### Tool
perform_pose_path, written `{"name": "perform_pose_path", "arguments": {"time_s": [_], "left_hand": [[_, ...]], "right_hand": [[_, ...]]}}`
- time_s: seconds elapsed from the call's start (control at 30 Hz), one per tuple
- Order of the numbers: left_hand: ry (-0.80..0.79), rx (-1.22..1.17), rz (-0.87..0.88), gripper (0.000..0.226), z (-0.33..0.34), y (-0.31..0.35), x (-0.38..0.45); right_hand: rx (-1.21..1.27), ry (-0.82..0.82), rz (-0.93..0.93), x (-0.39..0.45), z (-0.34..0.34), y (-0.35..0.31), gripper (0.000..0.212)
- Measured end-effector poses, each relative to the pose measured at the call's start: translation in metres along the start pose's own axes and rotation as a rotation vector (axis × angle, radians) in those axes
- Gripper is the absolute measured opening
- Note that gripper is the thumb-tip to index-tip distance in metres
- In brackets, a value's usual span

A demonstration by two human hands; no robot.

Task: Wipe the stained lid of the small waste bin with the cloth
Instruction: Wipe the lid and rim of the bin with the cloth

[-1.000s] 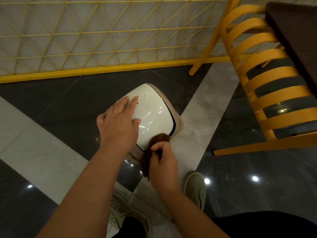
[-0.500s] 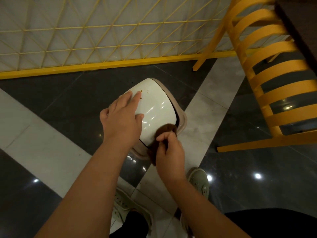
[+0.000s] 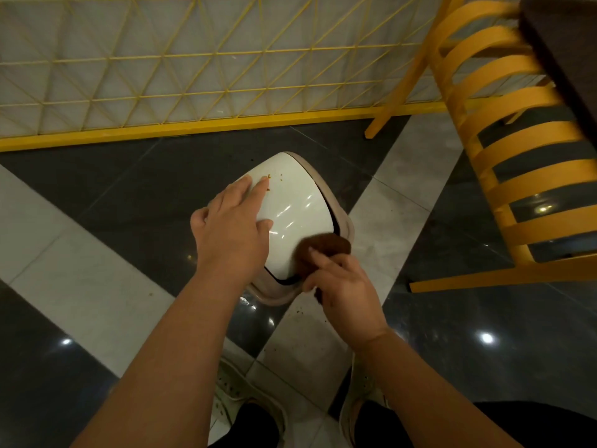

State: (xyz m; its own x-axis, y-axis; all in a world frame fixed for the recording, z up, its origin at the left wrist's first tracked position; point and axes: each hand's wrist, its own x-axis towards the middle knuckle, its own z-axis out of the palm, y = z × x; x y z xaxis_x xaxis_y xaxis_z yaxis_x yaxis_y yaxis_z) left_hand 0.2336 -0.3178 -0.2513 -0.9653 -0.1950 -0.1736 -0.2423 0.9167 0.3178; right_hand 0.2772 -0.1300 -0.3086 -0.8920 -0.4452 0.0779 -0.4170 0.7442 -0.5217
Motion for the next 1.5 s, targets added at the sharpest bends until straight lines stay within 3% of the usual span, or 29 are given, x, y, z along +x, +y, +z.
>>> {"name": "perform_pose_path", "arguments": {"time_s": [0.1,0.27,0.3,0.37,0.5,0.73,0.93,1.13,1.23,1.37,1.43,1.5], "left_hand": [[-0.004,0.006,0.001,0.063,-0.001,0.000,0.001],[0.001,0.005,0.008,0.063,-0.003,0.000,-0.001],[0.001,0.000,0.013,0.063,-0.003,0.000,-0.001],[-0.002,-0.020,0.016,0.063,-0.003,-0.002,-0.001],[-0.005,-0.038,0.018,0.064,-0.003,-0.003,-0.001],[-0.026,-0.057,0.026,0.065,-0.006,-0.006,-0.002],[-0.040,-0.056,0.023,0.065,-0.006,-0.003,-0.002],[-0.044,-0.057,0.033,0.064,-0.006,-0.005,-0.002],[-0.062,-0.029,0.051,0.065,-0.010,-0.006,-0.003],[-0.078,0.006,0.085,0.070,-0.011,-0.007,-0.004],[-0.034,-0.008,0.039,0.082,-0.012,-0.008,-0.007],[0.005,-0.102,-0.138,0.096,-0.017,-0.012,-0.013]], "right_hand": [[0.037,0.068,0.045,0.016,0.001,-0.017,0.018],[-0.005,-0.067,-0.168,0.006,0.014,-0.022,0.018],[0.029,-0.049,-0.142,0.004,0.009,-0.017,0.015],[0.175,0.067,0.083,0.010,-0.003,-0.015,0.017],[0.316,0.275,0.329,0.050,-0.011,-0.027,0.051],[0.056,0.093,0.012,0.040,-0.013,-0.028,0.041],[0.087,0.193,0.242,0.079,-0.022,-0.024,0.039],[-0.009,0.060,-0.011,0.052,-0.019,-0.041,0.039],[0.089,0.040,0.140,0.055,-0.037,-0.022,0.037],[0.043,0.191,0.266,0.095,-0.055,-0.010,0.039],[0.023,0.172,0.190,0.116,-0.056,-0.017,0.040],[-0.020,0.099,0.121,0.129,-0.053,-0.022,0.040]]}}
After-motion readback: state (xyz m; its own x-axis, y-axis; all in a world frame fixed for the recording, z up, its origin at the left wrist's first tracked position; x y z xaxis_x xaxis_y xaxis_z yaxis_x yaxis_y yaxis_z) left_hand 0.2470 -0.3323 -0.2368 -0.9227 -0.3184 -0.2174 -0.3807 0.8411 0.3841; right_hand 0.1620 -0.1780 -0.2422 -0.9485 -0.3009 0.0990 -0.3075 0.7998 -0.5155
